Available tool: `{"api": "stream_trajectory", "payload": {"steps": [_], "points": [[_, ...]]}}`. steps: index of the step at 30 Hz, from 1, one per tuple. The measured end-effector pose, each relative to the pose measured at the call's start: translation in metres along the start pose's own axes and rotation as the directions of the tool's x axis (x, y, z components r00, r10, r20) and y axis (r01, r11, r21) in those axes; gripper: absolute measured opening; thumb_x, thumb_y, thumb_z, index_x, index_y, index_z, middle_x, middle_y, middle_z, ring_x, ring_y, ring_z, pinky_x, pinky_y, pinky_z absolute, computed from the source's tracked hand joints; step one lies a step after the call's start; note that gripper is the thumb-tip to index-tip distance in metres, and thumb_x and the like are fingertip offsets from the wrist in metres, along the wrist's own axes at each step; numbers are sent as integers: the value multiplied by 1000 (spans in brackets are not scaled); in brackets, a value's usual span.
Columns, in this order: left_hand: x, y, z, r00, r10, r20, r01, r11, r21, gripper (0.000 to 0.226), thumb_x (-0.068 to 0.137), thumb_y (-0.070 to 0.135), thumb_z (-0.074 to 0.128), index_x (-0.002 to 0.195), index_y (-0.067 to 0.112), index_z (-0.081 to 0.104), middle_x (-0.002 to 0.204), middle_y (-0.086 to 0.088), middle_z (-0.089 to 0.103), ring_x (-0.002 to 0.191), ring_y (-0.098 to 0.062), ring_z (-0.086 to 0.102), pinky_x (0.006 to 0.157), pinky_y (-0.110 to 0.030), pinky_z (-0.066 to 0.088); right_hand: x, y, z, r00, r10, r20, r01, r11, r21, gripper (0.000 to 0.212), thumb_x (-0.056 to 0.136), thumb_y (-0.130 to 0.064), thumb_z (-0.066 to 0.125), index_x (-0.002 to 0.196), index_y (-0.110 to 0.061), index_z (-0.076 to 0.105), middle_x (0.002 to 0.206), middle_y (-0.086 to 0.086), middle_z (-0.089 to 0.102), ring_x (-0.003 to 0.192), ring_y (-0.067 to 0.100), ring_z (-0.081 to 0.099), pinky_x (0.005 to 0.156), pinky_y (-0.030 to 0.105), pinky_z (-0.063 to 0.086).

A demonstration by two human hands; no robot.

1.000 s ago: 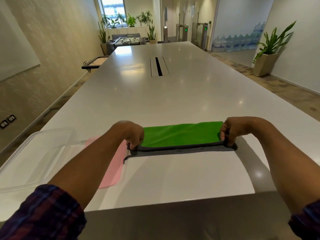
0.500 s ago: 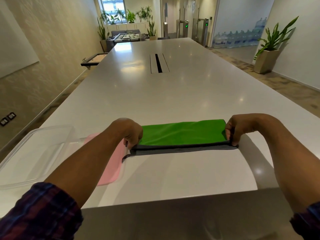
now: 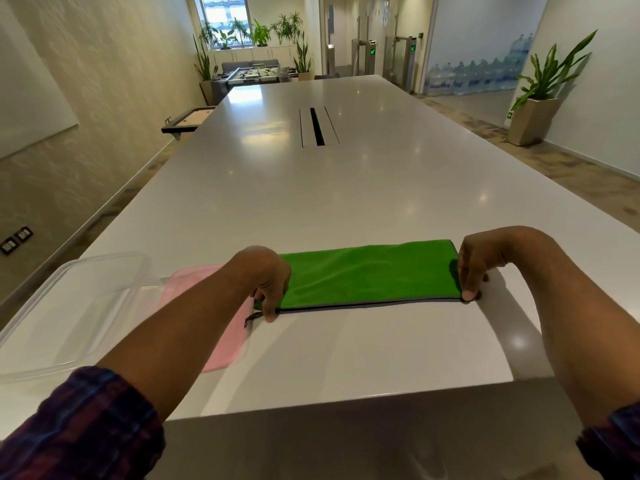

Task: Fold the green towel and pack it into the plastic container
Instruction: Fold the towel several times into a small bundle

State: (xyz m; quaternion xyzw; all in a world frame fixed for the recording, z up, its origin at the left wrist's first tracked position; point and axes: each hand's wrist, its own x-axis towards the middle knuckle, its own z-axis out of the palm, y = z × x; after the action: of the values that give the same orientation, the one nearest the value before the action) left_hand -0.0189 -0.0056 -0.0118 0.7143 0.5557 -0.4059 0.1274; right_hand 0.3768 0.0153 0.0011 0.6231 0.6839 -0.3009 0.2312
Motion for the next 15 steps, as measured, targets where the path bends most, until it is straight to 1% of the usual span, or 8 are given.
{"api": "stream_trajectory", "payload": {"steps": [3, 7, 9, 10, 12, 13, 14, 15], "points": [[0, 5, -1, 1000, -14, -22, 15, 1000, 25, 32, 69, 41, 89, 80, 18, 69, 67, 5, 65, 60, -13, 60, 68, -28, 49, 5, -8, 1, 1000, 31, 3, -30, 995, -98, 37, 44, -50, 96, 72, -30, 84, 70, -6, 70, 67, 14, 53, 64, 24, 42], [-4, 10, -4, 1000, -18, -13, 19, 998, 52, 36, 70, 46, 88, 82, 19, 68, 67, 6, 63, 66, -16, 61, 72, -30, 50, 10, -17, 2, 995, 99, -25, -102, 982, -158, 30, 43, -43, 98, 61, -28, 81, 71, -7, 69, 75, 17, 58, 69, 28, 48], [-9, 10, -11, 1000, -19, -3, 19, 1000, 21, 40, 68, 54, 86, 79, 19, 69, 69, 6, 64, 70, -18, 63, 72, -31, 50, 8, -21, -1, 995, 92, -33, -96, 982, -164, 37, 40, -47, 99, 60, -22, 78, 67, -4, 64, 70, 19, 56, 65, 28, 45], [-12, 9, -15, 999, -13, -31, 13, 1000, -2, 43, 68, 60, 84, 74, 20, 70, 69, 6, 64, 69, -17, 62, 70, -30, 50, 7, -24, -2, 996, 75, -38, -80, 983, -168, 43, 39, -52, 98, 58, -21, 75, 61, -4, 59, 65, 19, 52, 61, 27, 41], [-16, 10, -24, 979, 32, -202, -42, 998, -47, 49, 70, 68, 76, 65, 20, 69, 66, 7, 64, 65, -15, 60, 65, -31, 50, 4, -34, -6, 995, -3, -98, -12, 989, -150, 48, 43, -59, 96, 57, -19, 72, 52, -8, 58, 55, 16, 51, 57, 25, 38], [-17, 12, -28, 941, 75, -331, -100, 993, -60, 49, 74, 68, 72, 66, 20, 66, 67, 7, 63, 67, -16, 61, 67, -32, 52, 5, -40, -7, 983, -77, -165, 60, 993, -103, 45, 50, -58, 95, 61, -20, 74, 54, -9, 63, 55, 13, 55, 57, 24, 42], [-16, 16, -31, 878, 129, -461, -183, 980, -73, 45, 80, 65, 69, 71, 21, 63, 71, 7, 62, 73, -18, 62, 72, -36, 55, 8, -47, -7, 950, -175, -258, 171, 985, -37, 37, 59, -54, 93, 68, -22, 77, 60, -9, 69, 58, 10, 60, 60, 24, 46], [-13, 22, -33, 798, 176, -576, -277, 957, -91, 37, 86, 59, 65, 80, 23, 63, 80, 6, 63, 83, -20, 64, 79, -40, 56, 12, -55, -6, 888, -267, -374, 293, 956, 15, 26, 69, -47, 90, 75, -24, 79, 68, -9, 73, 63, 7, 64, 64, 24, 49]]}}
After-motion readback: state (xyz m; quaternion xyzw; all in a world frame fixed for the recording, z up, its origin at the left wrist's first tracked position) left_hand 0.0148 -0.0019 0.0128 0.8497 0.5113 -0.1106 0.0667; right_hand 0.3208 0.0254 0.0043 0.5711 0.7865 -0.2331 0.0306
